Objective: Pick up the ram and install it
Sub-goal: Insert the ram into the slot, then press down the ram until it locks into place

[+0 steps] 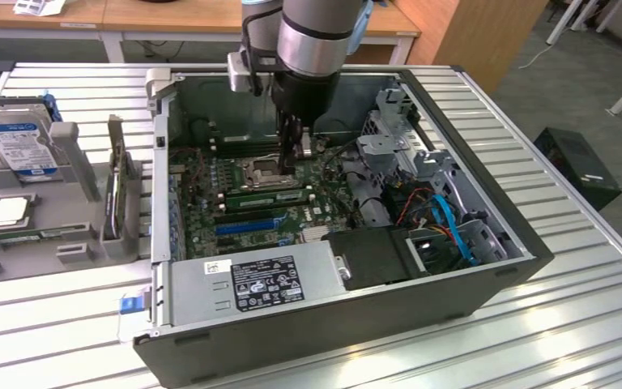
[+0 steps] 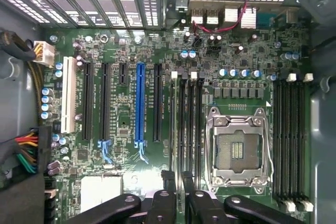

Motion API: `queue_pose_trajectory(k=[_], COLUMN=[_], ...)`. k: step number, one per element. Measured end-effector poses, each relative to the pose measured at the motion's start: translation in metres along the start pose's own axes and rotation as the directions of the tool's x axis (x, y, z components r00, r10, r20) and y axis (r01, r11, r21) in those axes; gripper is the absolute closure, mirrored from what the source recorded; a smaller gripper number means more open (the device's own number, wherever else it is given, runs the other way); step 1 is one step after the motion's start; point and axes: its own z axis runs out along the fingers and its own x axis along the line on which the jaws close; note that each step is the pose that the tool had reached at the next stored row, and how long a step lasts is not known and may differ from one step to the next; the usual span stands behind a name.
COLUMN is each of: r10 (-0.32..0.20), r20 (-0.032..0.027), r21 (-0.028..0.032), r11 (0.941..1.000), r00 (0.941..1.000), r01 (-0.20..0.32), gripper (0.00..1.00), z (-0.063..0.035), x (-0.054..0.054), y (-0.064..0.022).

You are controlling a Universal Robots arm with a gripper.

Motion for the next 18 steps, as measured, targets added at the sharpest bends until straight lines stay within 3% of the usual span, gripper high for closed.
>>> queue_pose_trajectory(k=[8, 18], r10=[0.0, 0.0], r20=[0.0, 0.0001], r21=[0.0001, 0.0], r11=[1.0, 1.0], r00=[1.0, 1.0], r01=[0.0, 0.0], gripper=[0.81, 0.81], z=[-0.0121, -0.0123], x=[0.0, 0.0], y=[0.0005, 0.0005])
